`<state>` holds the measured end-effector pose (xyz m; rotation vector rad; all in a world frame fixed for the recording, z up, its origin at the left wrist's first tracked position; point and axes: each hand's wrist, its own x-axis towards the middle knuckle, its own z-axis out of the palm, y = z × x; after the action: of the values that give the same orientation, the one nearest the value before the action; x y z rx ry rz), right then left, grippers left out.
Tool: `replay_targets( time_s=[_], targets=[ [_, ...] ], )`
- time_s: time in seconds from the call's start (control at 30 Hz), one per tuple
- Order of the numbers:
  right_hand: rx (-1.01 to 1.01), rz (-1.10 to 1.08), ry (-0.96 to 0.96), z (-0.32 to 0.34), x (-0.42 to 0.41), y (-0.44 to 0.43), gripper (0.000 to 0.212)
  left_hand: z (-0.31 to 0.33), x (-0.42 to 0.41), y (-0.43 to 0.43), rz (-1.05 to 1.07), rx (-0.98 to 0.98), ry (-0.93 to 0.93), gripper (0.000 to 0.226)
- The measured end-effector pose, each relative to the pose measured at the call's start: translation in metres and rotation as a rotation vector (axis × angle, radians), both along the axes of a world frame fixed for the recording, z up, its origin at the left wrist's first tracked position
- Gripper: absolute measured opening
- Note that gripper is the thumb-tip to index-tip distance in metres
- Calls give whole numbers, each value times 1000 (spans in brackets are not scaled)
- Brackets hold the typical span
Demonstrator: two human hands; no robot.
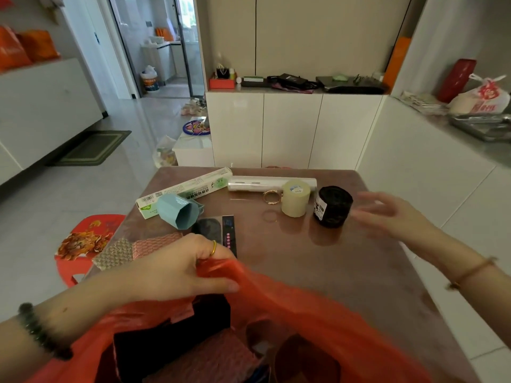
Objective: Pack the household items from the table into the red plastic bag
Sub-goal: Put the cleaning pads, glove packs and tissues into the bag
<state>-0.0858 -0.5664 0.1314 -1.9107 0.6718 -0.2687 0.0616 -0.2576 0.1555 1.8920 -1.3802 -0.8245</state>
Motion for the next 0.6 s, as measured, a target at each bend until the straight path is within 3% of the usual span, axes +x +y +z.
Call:
replay_targets(
  time_s=[0.13,0.23,0.3,0.4,0.5,0.6],
  targets=[
    [-371,-65,303,-67,82,-62,98,-2,6,-12,-36,-55,-78,19],
    [-430,-121,509,-112,124,-92,112,-5,12,-12,-37,-105,-118,15],
    [-430,-175,542,-129,147,-102,114,-8,16,-10,-37,-131,-184,17],
    [-474,-245,550,-146,169,-110,104,-11,20,-6,8,-115,-184,26],
    [-545,-301,489,-153,171,-113,76,-18,23,-6,56,-119,-212,22],
    [-574,-201,443,-147,148,-95,65,-20,22,-4,96,-88,-63,18]
  ],
)
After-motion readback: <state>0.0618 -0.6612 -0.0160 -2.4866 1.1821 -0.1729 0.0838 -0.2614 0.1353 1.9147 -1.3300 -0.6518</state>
